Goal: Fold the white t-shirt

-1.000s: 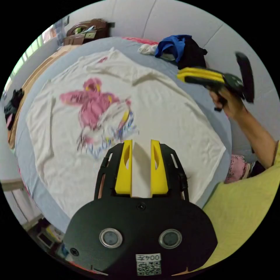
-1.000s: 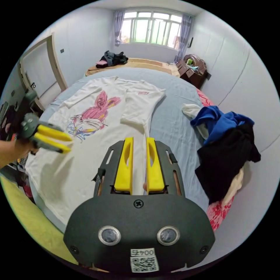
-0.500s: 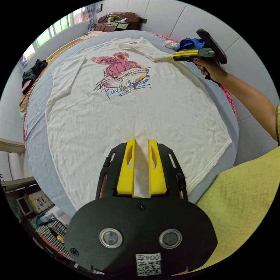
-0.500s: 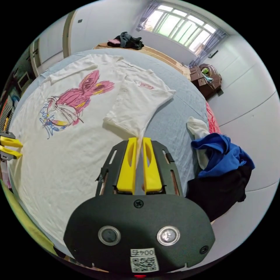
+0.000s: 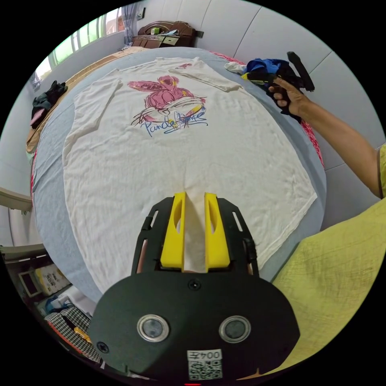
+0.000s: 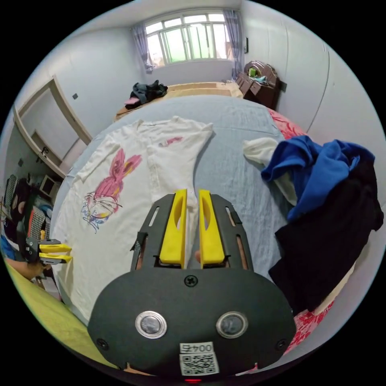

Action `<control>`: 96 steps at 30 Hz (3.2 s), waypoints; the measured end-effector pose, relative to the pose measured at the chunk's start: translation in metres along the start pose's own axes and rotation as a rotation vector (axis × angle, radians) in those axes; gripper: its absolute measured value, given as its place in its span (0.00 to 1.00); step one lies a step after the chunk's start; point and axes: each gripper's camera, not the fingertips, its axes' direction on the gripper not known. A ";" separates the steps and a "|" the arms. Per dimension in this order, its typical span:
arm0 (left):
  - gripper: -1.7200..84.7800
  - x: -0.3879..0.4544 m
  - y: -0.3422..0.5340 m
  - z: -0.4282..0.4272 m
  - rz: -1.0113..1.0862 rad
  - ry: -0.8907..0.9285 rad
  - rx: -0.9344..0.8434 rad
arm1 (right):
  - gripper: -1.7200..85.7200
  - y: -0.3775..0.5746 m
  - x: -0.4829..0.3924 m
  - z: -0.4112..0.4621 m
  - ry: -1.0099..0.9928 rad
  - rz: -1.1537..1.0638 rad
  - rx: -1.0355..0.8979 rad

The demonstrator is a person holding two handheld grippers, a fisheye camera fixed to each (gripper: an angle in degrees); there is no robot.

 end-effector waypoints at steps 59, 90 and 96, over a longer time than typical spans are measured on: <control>0.16 -0.211 0.406 -0.271 -0.487 0.253 0.306 | 0.07 0.199 -0.160 -0.119 -0.032 0.134 -0.542; 0.07 -0.327 0.486 -0.282 -0.555 0.743 0.279 | 0.13 0.340 -0.049 -0.334 -0.322 0.546 -0.184; 0.05 -0.328 0.479 -0.292 -0.574 0.744 0.238 | 0.13 0.425 0.038 -0.378 -0.492 0.808 -0.049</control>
